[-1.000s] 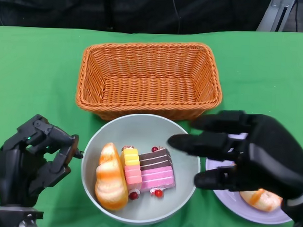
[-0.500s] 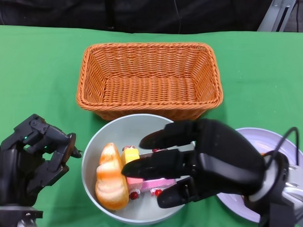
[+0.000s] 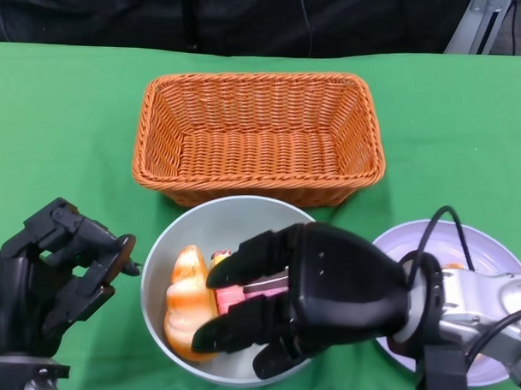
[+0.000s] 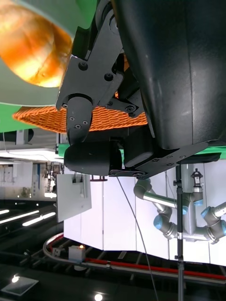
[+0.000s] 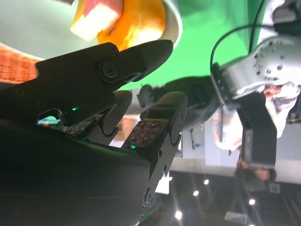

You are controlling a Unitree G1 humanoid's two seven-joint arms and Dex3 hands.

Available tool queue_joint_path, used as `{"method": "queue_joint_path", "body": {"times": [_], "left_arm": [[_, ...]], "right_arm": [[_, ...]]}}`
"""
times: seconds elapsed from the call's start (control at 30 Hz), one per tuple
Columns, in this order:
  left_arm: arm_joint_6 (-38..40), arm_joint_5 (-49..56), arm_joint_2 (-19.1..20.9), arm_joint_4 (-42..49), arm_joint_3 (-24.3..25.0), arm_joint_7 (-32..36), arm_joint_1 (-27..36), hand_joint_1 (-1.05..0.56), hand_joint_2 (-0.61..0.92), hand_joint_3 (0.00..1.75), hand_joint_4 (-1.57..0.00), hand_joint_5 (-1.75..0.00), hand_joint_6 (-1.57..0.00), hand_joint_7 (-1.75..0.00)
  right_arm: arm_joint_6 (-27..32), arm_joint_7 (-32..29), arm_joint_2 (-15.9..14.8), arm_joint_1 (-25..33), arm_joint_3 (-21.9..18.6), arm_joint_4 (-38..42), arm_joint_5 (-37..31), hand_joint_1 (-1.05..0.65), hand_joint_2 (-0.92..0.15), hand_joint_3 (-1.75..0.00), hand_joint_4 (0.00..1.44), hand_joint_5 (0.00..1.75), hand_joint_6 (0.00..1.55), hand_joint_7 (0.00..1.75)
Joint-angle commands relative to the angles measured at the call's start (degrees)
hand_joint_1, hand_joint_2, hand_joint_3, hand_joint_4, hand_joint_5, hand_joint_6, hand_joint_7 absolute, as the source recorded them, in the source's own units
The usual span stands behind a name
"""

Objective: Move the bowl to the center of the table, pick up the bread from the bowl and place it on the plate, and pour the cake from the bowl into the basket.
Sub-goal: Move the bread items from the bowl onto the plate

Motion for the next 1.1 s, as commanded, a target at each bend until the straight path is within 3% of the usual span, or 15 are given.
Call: {"method": "queue_joint_path", "body": {"times": [0.03, 0.3, 0.43, 0.57, 0.87, 1.1], "left_arm": [[-1.88, -1.30, 1.27, 2.23, 0.74, -2.71, -1.38, -0.17, 0.89, 0.32, -0.81, -1.58, -0.78, -1.32], [-2.67, -4.02, 1.58, 5.41, 2.11, -7.92, -2.85, -0.27, 0.92, 0.22, -0.80, -1.52, -0.77, -1.27], [-4.16, -6.77, 0.35, 7.25, 3.00, -10.91, -4.22, -0.24, 0.92, 0.20, -0.82, -1.50, -0.78, -1.26], [-2.75, -6.27, -1.40, 5.43, 3.08, -8.11, -3.27, -0.25, 0.92, 0.18, -0.89, -1.45, -0.84, -1.26], [-1.82, -3.46, -1.67, 3.06, 2.90, -4.87, -2.13, -0.24, 0.92, 0.19, -0.82, -1.60, -0.76, -1.43], [1.27, -4.16, -1.67, 0.55, 3.03, -4.68, -1.27, -0.22, 0.92, 0.17, -0.85, -1.49, -0.79, -1.33]], "right_arm": [[-0.82, -2.85, 0.84, -2.40, 1.28, 1.44, -1.83, -0.61, -0.80, 0.00, 0.92, 0.02, 0.92, 0.01], [1.28, -9.17, 2.42, -4.86, 3.50, 3.74, -6.14, -0.56, -0.85, -0.01, 0.91, 0.01, 0.89, 0.00], [4.14, -14.17, 2.88, -5.15, 4.12, 4.05, -8.67, -0.54, -0.82, 0.00, 0.95, 0.03, 0.89, 0.00], [6.53, -17.69, 2.24, -6.35, 5.20, 4.19, -10.99, -0.56, -0.81, 0.00, 0.95, 0.02, 0.85, 0.00], [8.02, -21.84, 1.80, -8.94, 8.33, 7.93, -12.07, -0.51, -0.86, -0.01, 0.97, 0.02, 0.86, 0.01], [8.17, -24.54, 2.11, -10.36, 10.81, 11.03, -12.39, -0.53, -0.85, 0.00, 0.97, 0.01, 0.89, 0.01]]}}
